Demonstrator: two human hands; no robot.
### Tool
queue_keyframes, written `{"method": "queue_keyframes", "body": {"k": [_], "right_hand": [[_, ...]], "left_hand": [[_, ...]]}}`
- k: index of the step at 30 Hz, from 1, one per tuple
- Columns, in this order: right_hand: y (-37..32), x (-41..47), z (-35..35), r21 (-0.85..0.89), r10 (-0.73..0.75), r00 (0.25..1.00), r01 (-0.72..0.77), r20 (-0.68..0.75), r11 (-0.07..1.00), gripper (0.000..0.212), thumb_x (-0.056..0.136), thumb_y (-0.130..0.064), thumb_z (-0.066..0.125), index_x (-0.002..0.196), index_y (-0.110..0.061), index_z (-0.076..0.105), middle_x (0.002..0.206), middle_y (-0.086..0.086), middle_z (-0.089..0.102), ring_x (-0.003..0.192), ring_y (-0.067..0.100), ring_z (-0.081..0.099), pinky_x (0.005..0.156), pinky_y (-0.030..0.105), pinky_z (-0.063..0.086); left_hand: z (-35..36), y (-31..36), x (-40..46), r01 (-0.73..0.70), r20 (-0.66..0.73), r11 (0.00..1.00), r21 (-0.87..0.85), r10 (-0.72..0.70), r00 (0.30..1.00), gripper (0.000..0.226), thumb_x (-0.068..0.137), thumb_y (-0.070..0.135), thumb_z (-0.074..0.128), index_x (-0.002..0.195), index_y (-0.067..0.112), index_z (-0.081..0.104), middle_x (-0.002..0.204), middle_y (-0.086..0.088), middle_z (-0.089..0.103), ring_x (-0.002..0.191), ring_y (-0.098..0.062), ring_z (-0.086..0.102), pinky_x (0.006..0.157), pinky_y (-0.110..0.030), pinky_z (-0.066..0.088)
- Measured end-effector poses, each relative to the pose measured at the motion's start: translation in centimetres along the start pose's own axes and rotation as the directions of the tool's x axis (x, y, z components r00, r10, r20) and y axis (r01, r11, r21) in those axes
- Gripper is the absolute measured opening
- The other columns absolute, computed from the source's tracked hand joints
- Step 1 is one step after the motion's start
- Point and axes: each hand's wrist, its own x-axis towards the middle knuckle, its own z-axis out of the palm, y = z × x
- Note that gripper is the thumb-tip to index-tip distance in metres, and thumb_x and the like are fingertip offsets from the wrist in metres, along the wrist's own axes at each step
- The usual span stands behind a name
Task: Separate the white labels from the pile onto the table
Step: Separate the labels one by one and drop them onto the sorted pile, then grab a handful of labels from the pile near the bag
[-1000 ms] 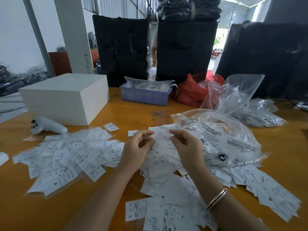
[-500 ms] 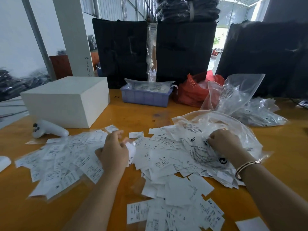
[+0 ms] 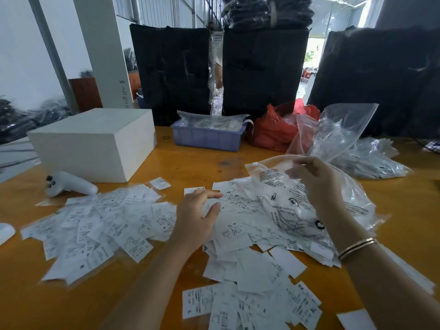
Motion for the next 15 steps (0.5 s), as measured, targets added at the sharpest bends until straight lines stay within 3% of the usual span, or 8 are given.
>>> {"method": "queue_keyframes", "body": {"k": [3,7,11,15], "right_hand": [[-1.1,-2.3,2.0,0.258,0.023,0.966,-0.092,0.257,0.962,0.016,0.092,-0.008,0.056,0.094,-0.021,0.064,0.079,0.002,0.073,0.072,0.011,0.067,0.061,0.016,0.050],[-1.1,-4.7,4.4,0.291,-0.002,0.872,-0.162,0.489,0.943,0.018,0.091,-0.006,0.055,0.105,-0.017,0.059,0.079,0.004,0.074,0.070,0.012,0.068,0.061,0.016,0.050],[-0.6,-5.9,5.8,0.162,-0.015,0.842,-0.086,0.539,0.983,0.024,0.091,-0.012,0.058,0.111,-0.025,0.056,0.077,-0.002,0.074,0.070,0.008,0.067,0.062,0.014,0.049],[0.2,-6.3,5.9,0.158,0.017,0.863,-0.112,0.506,0.981,0.028,0.097,-0.010,0.047,0.117,-0.030,0.051,0.090,-0.004,0.073,0.079,0.007,0.065,0.069,0.017,0.050]], "left_hand": [[-0.5,0.9,-0.2,0.061,0.120,0.971,-0.231,-0.034,0.992,0.014,0.093,0.042,0.052,0.106,0.045,0.053,0.110,0.031,0.052,0.107,0.006,0.050,0.079,-0.003,0.040],[-0.7,1.1,-0.1,0.142,0.225,0.931,-0.335,-0.068,0.972,0.031,0.080,0.067,0.044,0.108,0.054,0.048,0.110,0.039,0.049,0.103,0.023,0.046,0.070,0.000,0.040],[-0.6,0.7,-0.2,0.101,0.233,0.944,-0.314,-0.027,0.972,0.034,0.077,0.069,0.057,0.098,0.043,0.063,0.096,0.032,0.064,0.096,0.013,0.056,0.077,-0.011,0.043],[-0.2,0.1,0.1,0.126,0.132,0.953,-0.275,-0.092,0.987,0.003,0.085,0.038,0.065,0.084,0.035,0.066,0.077,0.025,0.067,0.077,0.010,0.061,0.066,-0.004,0.044]]}}
